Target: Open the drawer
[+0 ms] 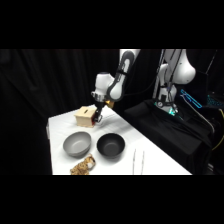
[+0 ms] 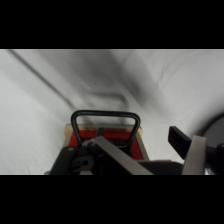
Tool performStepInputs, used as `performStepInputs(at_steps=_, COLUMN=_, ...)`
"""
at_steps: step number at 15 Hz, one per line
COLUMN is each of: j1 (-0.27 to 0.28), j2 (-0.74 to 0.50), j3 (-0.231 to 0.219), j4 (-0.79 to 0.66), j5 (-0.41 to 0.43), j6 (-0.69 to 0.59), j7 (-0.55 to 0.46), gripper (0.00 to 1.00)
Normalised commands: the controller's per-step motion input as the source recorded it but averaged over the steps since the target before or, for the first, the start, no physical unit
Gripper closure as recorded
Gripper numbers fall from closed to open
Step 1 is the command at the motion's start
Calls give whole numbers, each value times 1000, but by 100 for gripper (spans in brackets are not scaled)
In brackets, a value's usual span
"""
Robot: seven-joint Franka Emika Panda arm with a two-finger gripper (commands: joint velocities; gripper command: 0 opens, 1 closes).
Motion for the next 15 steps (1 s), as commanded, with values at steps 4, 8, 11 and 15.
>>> performStepInputs(at_steps=4, j1=62, j2=144, j3=-12, j4=6, j5=9, j6=326, j7=109, gripper=0)
performStepInputs(at_steps=8, j1=39, j2=156, j3=1, j4=82, j5=10, j6=241, j7=88, gripper=0)
performStepInputs(at_steps=11, j1=71, j2=166, j3=-18, j4=135, j5=4, j6=182, j7=100, gripper=0)
performStepInputs(at_steps=15, j1=73, j2=144, j3=-18, j4=128, j5=7, j6=143, j7=98, gripper=0)
